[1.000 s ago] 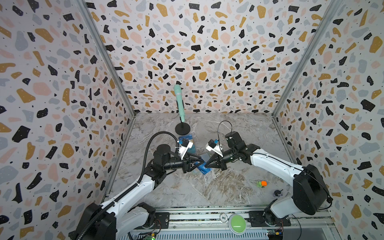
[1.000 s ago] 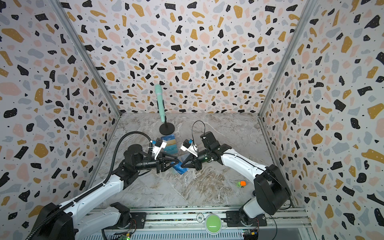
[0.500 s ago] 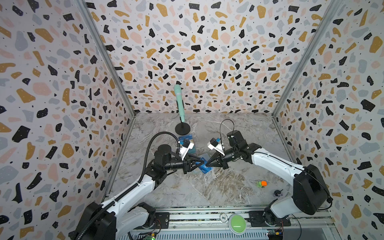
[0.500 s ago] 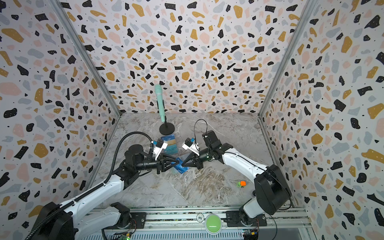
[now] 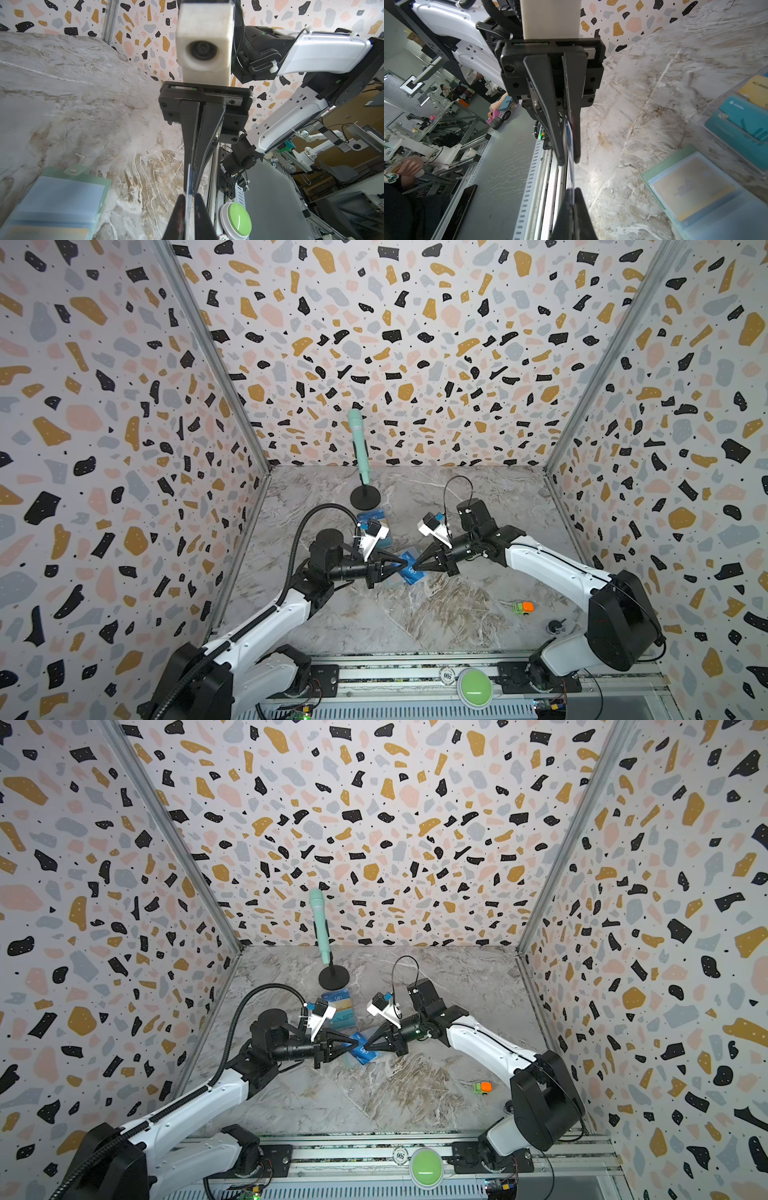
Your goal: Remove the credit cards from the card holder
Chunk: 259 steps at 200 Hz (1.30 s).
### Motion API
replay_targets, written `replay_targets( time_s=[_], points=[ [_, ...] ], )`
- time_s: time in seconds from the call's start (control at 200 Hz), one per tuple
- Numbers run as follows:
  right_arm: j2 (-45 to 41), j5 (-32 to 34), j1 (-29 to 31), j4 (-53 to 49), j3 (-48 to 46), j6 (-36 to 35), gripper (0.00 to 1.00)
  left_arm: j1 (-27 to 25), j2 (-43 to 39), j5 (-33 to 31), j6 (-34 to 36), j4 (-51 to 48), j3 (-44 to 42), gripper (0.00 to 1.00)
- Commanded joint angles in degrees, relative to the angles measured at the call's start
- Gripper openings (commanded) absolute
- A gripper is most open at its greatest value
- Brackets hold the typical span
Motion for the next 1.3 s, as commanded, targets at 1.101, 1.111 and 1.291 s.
replay_targets(
  time_s=[1.101, 1.111, 1.291],
  points=[
    [-4.4, 7.4, -4.3, 71.1, -21.6, 49.3, 0.71, -0.4, -4.2, -27.5, -27.6, 49.0, -14.3, 0.0],
    [-4.2, 7.4, -4.3, 72.0, -21.7, 49.8, 0.7, -0.4, -4.0, -27.8, -28.0, 49.8, -14.5, 0.0],
    [-1.2, 8.6, -2.5, 81.2, -20.7, 54.3, 0.65, -0.7, -1.2, -28.8, -31.5, 57.1, -14.9, 0.0]
  ],
)
